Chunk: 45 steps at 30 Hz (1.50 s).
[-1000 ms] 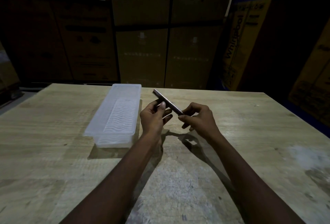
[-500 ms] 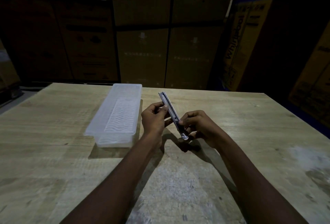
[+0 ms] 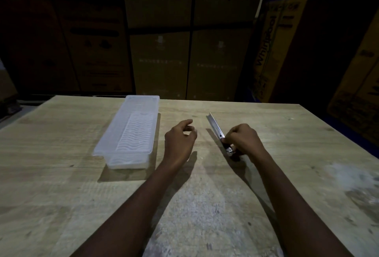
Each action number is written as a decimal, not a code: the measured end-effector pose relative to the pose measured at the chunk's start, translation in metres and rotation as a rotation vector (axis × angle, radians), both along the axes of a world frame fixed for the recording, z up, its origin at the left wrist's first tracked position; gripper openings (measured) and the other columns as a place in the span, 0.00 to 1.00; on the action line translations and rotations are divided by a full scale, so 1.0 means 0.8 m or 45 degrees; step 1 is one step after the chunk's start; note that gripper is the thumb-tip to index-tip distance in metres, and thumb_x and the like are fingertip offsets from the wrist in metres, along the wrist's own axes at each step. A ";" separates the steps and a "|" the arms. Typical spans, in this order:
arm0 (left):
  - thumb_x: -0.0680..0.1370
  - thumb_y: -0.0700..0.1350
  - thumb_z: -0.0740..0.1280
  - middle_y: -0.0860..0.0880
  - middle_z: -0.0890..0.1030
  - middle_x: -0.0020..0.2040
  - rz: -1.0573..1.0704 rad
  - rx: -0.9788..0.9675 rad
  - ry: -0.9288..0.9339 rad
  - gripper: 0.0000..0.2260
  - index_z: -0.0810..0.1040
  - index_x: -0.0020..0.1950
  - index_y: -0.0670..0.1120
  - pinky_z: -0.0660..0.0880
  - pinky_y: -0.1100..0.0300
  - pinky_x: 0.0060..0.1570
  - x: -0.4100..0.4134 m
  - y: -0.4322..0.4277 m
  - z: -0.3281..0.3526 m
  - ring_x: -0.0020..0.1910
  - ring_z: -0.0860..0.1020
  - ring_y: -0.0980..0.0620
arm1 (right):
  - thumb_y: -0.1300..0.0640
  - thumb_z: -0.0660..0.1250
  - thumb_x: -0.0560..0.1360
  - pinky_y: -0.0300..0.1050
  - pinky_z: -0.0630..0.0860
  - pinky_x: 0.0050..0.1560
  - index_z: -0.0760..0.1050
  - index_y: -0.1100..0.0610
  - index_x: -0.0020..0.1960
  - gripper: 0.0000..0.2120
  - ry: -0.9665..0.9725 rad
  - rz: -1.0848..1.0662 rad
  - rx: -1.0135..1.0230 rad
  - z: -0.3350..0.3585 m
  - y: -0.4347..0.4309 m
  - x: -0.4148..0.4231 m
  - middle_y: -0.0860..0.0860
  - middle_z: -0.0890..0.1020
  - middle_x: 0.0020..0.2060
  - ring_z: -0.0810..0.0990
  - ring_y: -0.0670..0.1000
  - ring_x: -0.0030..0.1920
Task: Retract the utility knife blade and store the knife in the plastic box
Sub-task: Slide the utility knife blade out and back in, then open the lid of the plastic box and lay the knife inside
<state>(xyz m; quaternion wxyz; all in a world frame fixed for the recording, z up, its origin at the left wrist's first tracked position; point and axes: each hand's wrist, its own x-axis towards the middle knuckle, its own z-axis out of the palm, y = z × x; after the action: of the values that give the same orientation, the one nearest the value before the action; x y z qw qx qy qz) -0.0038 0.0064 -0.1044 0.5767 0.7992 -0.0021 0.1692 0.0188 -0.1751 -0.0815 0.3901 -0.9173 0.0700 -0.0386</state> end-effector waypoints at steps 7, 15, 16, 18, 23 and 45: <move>0.73 0.48 0.66 0.49 0.85 0.55 -0.010 0.193 0.041 0.18 0.80 0.62 0.50 0.80 0.44 0.55 -0.007 0.002 -0.004 0.51 0.83 0.48 | 0.56 0.72 0.67 0.56 0.84 0.42 0.82 0.59 0.37 0.05 0.085 -0.138 -0.165 -0.012 -0.008 0.013 0.56 0.84 0.32 0.84 0.56 0.33; 0.74 0.48 0.65 0.49 0.85 0.56 -0.007 0.215 0.062 0.17 0.81 0.62 0.50 0.77 0.42 0.59 -0.009 -0.005 0.002 0.56 0.81 0.48 | 0.53 0.75 0.68 0.48 0.82 0.38 0.82 0.58 0.41 0.09 0.047 -0.221 -0.307 -0.014 -0.016 0.013 0.55 0.83 0.35 0.82 0.54 0.36; 0.73 0.48 0.65 0.50 0.85 0.55 -0.003 0.214 0.065 0.17 0.81 0.61 0.51 0.77 0.42 0.59 -0.009 -0.005 0.002 0.56 0.81 0.48 | 0.52 0.75 0.67 0.47 0.81 0.37 0.82 0.59 0.43 0.10 0.038 -0.233 -0.320 -0.015 -0.017 0.012 0.56 0.83 0.36 0.82 0.54 0.36; 0.73 0.49 0.65 0.51 0.85 0.55 -0.007 0.213 0.073 0.16 0.82 0.60 0.51 0.77 0.43 0.59 -0.011 -0.006 0.004 0.55 0.81 0.49 | 0.51 0.76 0.66 0.45 0.79 0.35 0.82 0.59 0.44 0.13 0.035 -0.243 -0.340 -0.015 -0.017 0.010 0.56 0.83 0.38 0.82 0.54 0.37; 0.73 0.51 0.63 0.52 0.85 0.53 -0.008 0.200 0.082 0.17 0.82 0.59 0.52 0.76 0.42 0.59 -0.013 -0.007 0.006 0.55 0.81 0.49 | 0.50 0.76 0.66 0.45 0.78 0.34 0.83 0.59 0.45 0.13 0.050 -0.232 -0.357 -0.019 -0.019 0.009 0.56 0.83 0.38 0.82 0.55 0.37; 0.75 0.48 0.65 0.47 0.80 0.65 0.012 0.355 -0.257 0.19 0.78 0.66 0.50 0.76 0.48 0.62 -0.046 0.022 0.085 0.61 0.79 0.48 | 0.56 0.67 0.75 0.50 0.75 0.57 0.74 0.56 0.64 0.18 -0.487 0.234 -0.281 0.041 0.115 -0.050 0.56 0.79 0.61 0.77 0.56 0.59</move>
<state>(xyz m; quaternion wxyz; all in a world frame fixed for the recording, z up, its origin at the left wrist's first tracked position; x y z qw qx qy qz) -0.0406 0.0239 -0.0368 0.4563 0.8505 -0.0797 0.2493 -0.0211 -0.0833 -0.0483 0.2955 -0.9329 -0.0937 -0.1834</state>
